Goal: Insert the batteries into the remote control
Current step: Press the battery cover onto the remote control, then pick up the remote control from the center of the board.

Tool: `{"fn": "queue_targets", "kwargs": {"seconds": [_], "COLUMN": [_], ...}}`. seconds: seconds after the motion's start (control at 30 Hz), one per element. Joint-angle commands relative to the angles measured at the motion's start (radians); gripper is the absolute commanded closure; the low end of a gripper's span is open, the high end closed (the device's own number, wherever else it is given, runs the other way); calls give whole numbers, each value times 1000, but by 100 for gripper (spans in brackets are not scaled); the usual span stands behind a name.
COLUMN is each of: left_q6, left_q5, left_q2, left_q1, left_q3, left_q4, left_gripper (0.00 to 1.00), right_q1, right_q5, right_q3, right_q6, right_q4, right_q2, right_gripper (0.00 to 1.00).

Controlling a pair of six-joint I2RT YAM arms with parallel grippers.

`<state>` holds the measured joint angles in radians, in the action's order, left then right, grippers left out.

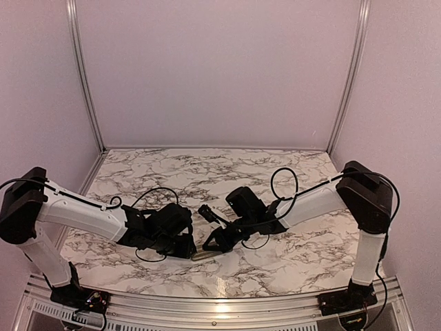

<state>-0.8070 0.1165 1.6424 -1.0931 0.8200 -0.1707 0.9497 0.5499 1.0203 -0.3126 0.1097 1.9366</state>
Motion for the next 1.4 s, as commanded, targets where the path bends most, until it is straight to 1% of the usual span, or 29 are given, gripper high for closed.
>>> {"fn": "queue_targets", "kwargs": {"seconds": [0.0,0.07,0.1,0.17,0.23,0.3,0.33,0.43,0.47,0.57,0.7,0.73,0.8,0.83,0.87,0.97,1.03,1.13,1.23,1.37], "left_q6": [52,90,110,151,211,280,309,383,405,484,562,578,616,635,655,714,738,762,772,781], "left_q5": [33,45,55,72,71,54,42,-3,-21,-88,-151,-156,-148,-142,-140,-128,-126,-124,-127,-136], "left_q2": [-42,-76,-97,-163,-225,-274,-287,-277,-259,-193,-94,-78,-21,8,35,115,160,216,252,285], "left_q1": [-3,0,4,12,24,29,32,35,35,35,23,19,10,8,5,-9,-13,-13,-13,-12], "left_q3": [-17,-1,4,1,-15,-27,-30,-7,6,48,102,114,148,168,190,254,288,331,352,368], "left_q4": [-112,-110,-111,-101,-75,-50,-41,-45,-49,-62,-79,-82,-112,-132,-152,-214,-243,-280,-283,-294], "left_gripper": [63,57,51,34,19,6,2,1,1,1,1,1,1,1,3,9,13,18,22,32], "right_q1": [4,4,4,3,-5,-19,-32,-72,-87,-144,-182,-184,-186,-187,-189,-190,-192,-192,-192,-192], "right_q5": [-25,-22,-23,-34,-54,-81,-95,-140,-153,-184,-260,-287,-338,-360,-383,-474,-495,-436,-372,-266], "right_q3": [-17,-16,-17,-12,-9,-18,-26,-67,-86,-161,-289,-316,-364,-381,-394,-409,-412,-422,-425,-463], "right_q6": [6,5,7,13,26,35,39,41,41,26,38,44,42,34,31,6,0,6,3,-1], "right_q4": [-70,-56,-47,-44,-52,-55,-55,-50,-45,-8,54,65,89,96,94,55,31,49,68,149], "right_q2": [-20,-39,-55,-91,-134,-190,-228,-328,-365,-487,-677,-722,-804,-834,-860,-903,-910,-905,-877,-861], "right_gripper": [98,97,96,92,84,72,64,43,39,30,25,22,12,5,2,1,1,1,1,1]}}
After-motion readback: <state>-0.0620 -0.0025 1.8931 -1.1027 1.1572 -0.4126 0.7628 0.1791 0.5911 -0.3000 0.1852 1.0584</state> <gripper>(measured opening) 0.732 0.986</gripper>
